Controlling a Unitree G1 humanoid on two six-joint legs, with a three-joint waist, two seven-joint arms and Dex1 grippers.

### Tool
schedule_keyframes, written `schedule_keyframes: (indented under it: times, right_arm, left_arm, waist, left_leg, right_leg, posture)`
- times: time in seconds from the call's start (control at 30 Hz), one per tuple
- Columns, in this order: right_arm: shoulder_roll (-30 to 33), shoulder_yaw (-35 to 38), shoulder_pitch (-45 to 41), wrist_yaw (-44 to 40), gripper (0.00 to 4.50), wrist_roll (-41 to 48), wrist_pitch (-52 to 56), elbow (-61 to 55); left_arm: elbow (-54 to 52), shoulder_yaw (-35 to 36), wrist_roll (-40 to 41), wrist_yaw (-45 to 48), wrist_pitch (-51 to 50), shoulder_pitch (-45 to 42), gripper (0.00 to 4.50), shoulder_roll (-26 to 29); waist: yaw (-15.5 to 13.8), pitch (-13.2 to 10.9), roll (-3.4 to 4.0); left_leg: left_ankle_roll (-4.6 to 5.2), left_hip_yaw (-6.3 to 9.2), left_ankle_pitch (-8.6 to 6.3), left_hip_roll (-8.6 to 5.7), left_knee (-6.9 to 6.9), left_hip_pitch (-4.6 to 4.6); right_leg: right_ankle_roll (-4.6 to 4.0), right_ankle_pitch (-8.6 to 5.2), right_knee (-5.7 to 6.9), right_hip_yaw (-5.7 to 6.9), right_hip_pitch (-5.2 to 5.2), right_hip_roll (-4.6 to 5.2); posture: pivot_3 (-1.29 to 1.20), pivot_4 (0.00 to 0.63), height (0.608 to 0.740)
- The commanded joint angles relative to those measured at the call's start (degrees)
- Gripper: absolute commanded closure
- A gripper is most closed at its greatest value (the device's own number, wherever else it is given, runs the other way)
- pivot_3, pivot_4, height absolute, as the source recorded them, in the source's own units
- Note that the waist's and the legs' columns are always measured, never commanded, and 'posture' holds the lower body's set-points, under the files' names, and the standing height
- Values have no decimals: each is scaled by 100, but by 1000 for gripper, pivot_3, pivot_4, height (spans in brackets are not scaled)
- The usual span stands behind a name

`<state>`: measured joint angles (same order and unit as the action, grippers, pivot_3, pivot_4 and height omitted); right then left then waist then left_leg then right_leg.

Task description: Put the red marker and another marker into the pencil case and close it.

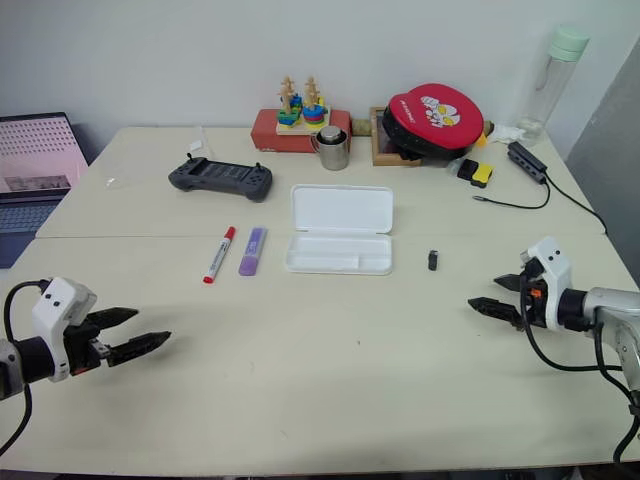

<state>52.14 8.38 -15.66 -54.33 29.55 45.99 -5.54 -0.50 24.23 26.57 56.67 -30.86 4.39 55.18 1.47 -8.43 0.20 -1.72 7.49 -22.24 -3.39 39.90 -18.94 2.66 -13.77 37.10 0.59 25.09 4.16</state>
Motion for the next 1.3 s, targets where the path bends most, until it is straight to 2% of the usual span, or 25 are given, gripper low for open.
schedule_keyframes:
  times: [0.03,0.13,0.3,0.5,0.6,0.83,1.13,1.3]
  right_arm:
    - [-354,-499,-899,-69,20,69,-43,-368]
    - [-802,-1167,-1668,-219,20,-173,-205,-142]
    - [-1729,-2272,-2953,-449,20,-1002,-886,1182]
    - [-2344,-3097,-3584,-870,20,-1849,-1607,2796]
    - [-2496,-3340,-3683,-1028,567,-2198,-1853,3317]
    - [-2890,-3353,-3992,-941,2285,-2746,-2505,4464]
    - [-3126,-3122,-4197,-1024,4409,-2959,-2978,4869]
    - [-2935,-3056,-3923,-1464,4469,-2809,-3086,4121]
  left_arm:
    - [-643,-501,231,-134,-85,-777,0,-301]
    - [-881,-1092,218,-296,-91,-1452,0,-791]
    - [-804,-1857,130,-410,-31,-2339,0,-1589]
    - [-747,-2257,60,-479,70,-2780,0,-2090]
    - [-787,-2293,75,-569,76,-2867,0,-2273]
    - [-858,-2324,109,-644,35,-2874,0,-2399]
    - [-881,-2258,135,-603,55,-2816,0,-2329]
    - [-1159,-2023,279,-517,-52,-2603,0,-2088]
  waist:
    - [3,0,0]
    - [8,2,-1]
    - [40,3,-9]
    - [44,4,-9]
    - [47,4,-9]
    - [83,6,-9]
    - [100,6,-9]
    - [132,6,-9]
  left_leg:
    - [0,-3,0,-2,3,2]
    - [-1,-1,1,0,4,2]
    - [-1,-6,1,-5,8,-4]
    - [-2,-5,1,-9,7,-5]
    - [-2,-4,1,-10,10,-5]
    - [-3,-6,2,-9,14,-2]
    - [-3,-5,2,-10,14,-1]
    - [-3,-4,2,-9,14,-2]
  right_leg:
    - [1,1,3,-1,-1,0]
    - [1,6,2,0,-1,0]
    - [1,7,4,4,10,0]
    - [1,8,4,12,17,1]
    - [1,8,4,13,16,2]
    - [1,8,11,10,18,1]
    - [1,8,13,9,18,1]
    - [1,8,14,9,19,1]
  posture:
    - [0,150,740]
    - [0,150,740]
    - [0,150,740]
    - [0,150,740]
    - [0,150,740]
    - [0,150,740]
    - [0,150,740]
    - [0,150,740]
